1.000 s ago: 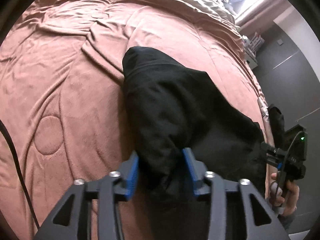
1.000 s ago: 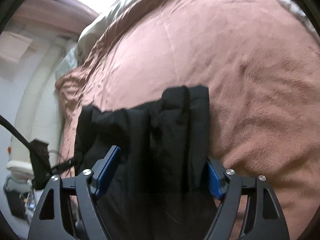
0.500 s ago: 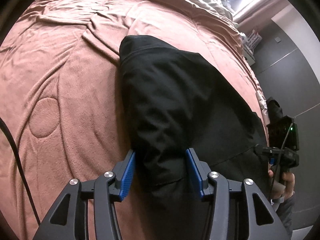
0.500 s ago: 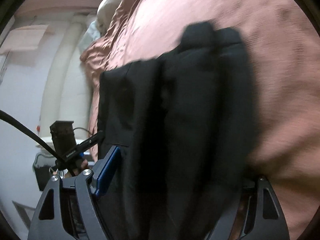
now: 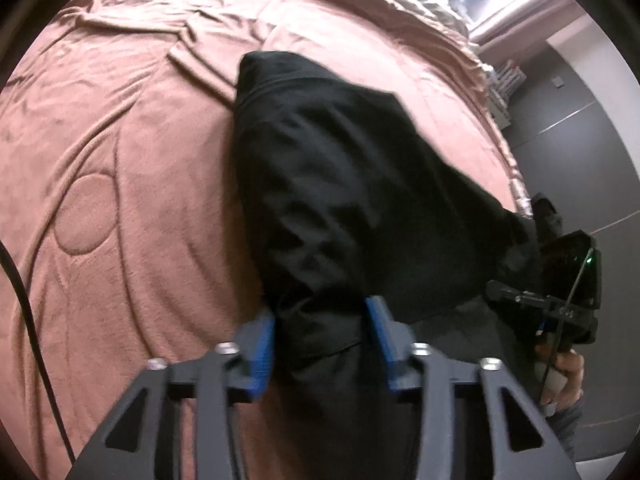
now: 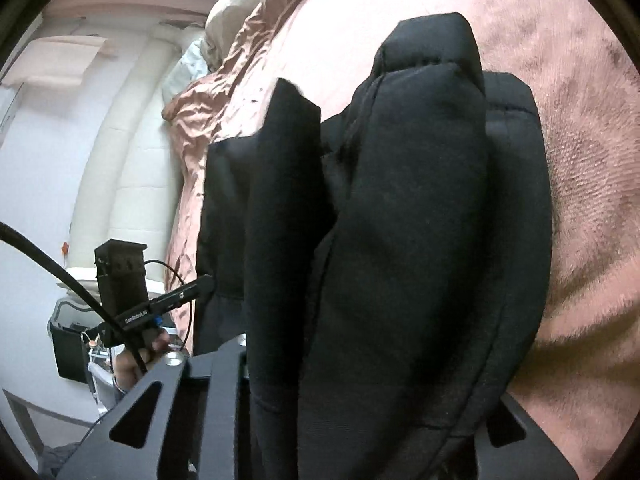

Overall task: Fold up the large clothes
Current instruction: 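Carry the jacket bundle with both grippers toward the folded clothes stack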

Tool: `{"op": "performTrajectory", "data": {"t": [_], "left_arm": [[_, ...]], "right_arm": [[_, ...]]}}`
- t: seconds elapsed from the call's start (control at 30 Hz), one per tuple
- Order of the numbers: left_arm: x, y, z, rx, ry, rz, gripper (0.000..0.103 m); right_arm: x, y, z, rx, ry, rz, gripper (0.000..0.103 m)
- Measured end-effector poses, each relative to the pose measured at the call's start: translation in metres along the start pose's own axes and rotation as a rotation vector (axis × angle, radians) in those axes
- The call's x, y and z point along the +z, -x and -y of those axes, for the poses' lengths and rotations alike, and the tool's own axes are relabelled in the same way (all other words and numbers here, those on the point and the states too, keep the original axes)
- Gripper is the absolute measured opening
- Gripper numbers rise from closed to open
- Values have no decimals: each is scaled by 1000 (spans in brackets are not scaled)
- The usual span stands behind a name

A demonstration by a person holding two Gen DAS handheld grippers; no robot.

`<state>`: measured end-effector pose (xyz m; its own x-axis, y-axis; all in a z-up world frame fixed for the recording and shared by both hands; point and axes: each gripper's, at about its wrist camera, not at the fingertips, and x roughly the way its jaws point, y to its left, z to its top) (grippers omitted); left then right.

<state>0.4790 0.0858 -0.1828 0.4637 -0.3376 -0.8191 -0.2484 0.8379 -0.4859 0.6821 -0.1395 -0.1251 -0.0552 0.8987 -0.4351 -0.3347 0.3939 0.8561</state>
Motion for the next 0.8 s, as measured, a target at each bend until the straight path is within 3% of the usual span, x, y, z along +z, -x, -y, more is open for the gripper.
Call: {"op": "performTrajectory", "data": {"t": [0.1,0.2,0.47,0.8], "left_arm": [[0,11,12,-7,-26,20,20],[-1,24,21,-29,-35,43,15],[-6,66,48,-95,-82,114,13],[-7,102,128,-190,-194,171,12]], "right_arm": [[-8,4,-16,-12,26,33,15],[-16,10,-33,-11,48,64,14],[-52,33,-64,4,78,160,13],[-103,94,-105,3,121,324,13]]}}
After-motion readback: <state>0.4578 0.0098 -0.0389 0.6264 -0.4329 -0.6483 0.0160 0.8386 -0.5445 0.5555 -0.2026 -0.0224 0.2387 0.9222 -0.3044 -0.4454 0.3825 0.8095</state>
